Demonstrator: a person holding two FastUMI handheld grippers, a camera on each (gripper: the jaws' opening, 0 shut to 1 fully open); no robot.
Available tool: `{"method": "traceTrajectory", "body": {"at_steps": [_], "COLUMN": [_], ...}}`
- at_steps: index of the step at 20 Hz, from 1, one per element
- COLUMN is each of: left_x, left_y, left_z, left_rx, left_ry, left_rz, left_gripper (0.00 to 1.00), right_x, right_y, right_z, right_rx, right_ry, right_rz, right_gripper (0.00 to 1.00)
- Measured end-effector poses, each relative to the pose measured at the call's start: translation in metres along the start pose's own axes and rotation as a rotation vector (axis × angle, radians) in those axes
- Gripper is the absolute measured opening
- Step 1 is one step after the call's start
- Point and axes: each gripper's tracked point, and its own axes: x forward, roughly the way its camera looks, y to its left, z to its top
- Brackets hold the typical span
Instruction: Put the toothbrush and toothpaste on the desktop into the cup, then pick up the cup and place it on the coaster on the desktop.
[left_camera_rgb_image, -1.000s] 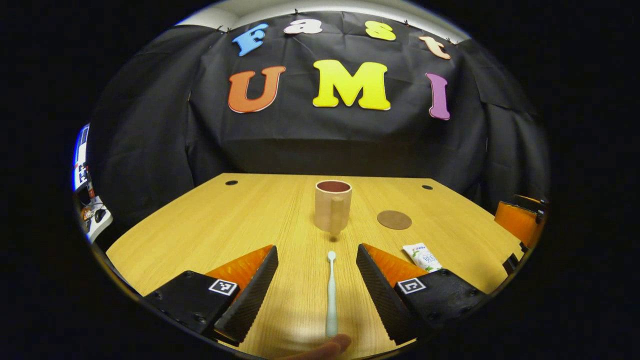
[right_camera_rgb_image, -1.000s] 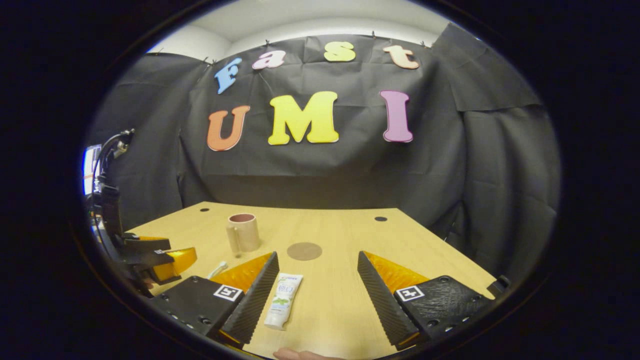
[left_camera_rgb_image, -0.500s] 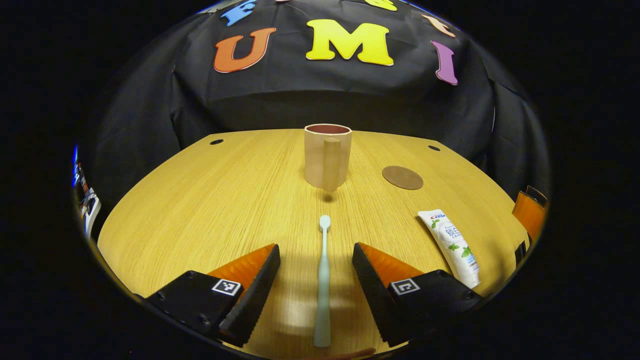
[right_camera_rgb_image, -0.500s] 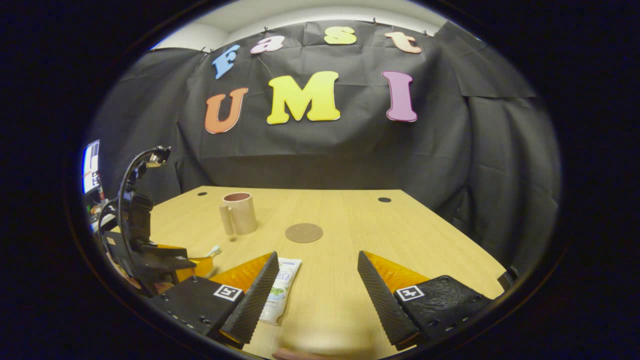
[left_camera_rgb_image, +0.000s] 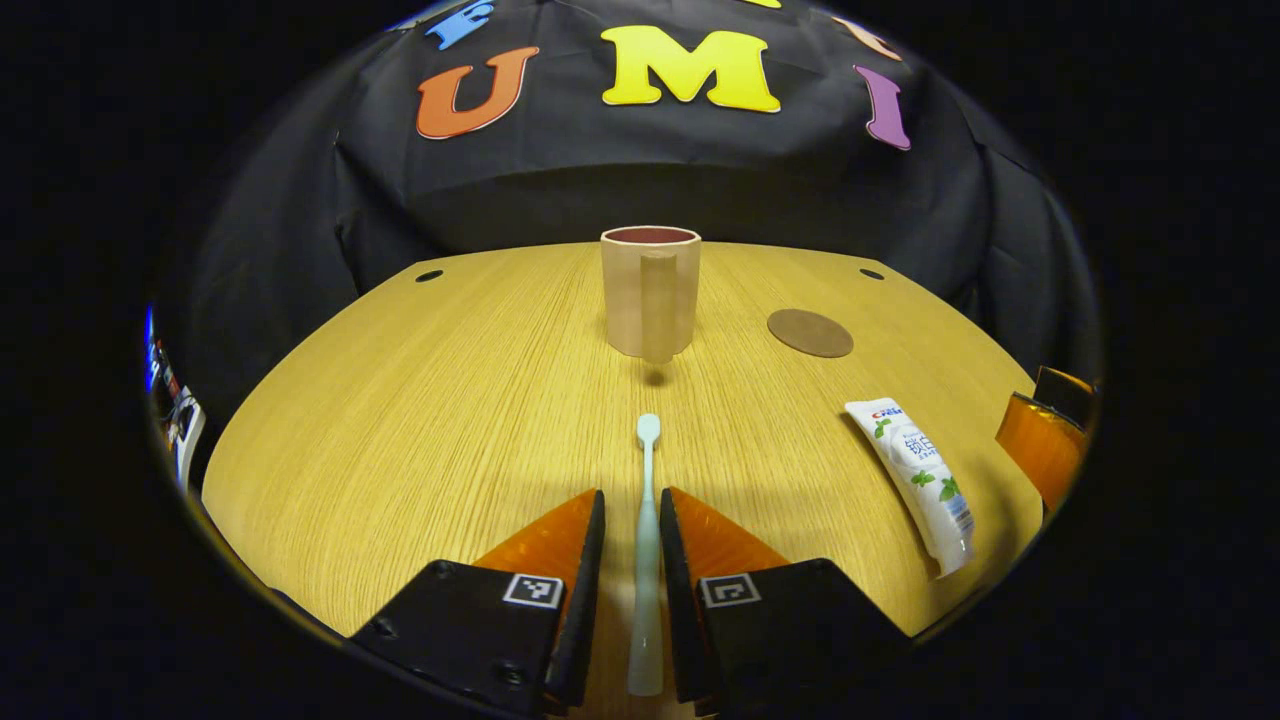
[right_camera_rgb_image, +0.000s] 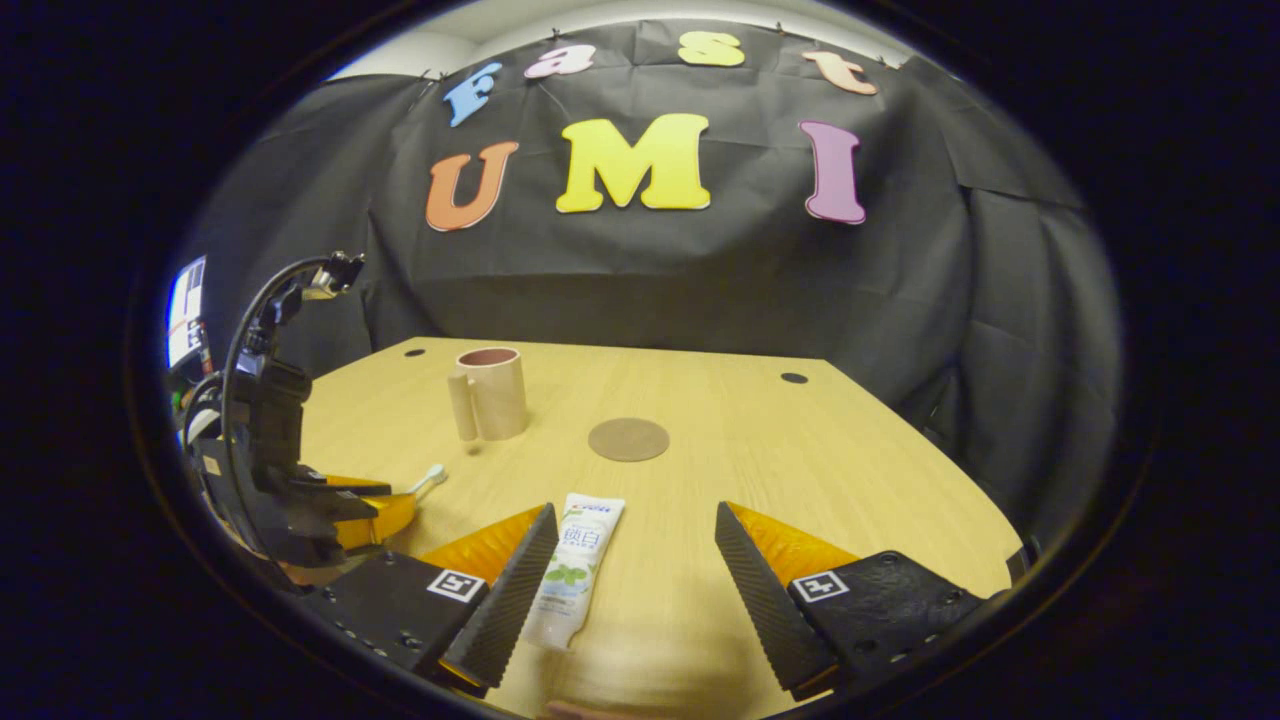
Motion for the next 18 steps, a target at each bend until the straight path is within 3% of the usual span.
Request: {"method": "traceTrajectory", "body": {"at_steps": [5, 8, 9, 16, 18], "left_x": [-0.001, -0.006, -0.008, -0.05, -0.061], "left_y": [0.002, -0.002, -0.003, 0.001, 0.002], "left_z": [-0.001, -0.002, 0.001, 0.043, 0.05], "left_rx": [-0.008, -0.034, -0.037, -0.03, -0.016], "left_ry": [0.016, 0.004, -0.018, -0.241, -0.273], "left_rz": [0.002, -0.024, -0.03, -0.02, -0.01], "left_gripper": [0.13, 0.1, 0.09, 0.08, 0.08], "right_x": [0.01, 0.012, 0.013, 0.026, 0.036], "right_y": [0.012, 0.019, 0.019, 0.032, 0.035], "right_z": [-0.02, -0.033, -0.034, -0.051, -0.061], "right_rx": [-0.032, -0.042, -0.041, -0.019, 0.023], "right_ry": [0.088, 0.144, 0.155, 0.237, 0.29], "right_rz": [-0.021, -0.023, -0.027, -0.032, -0.035], "right_gripper": [0.94, 0.96, 0.89, 0.87, 0.73]}}
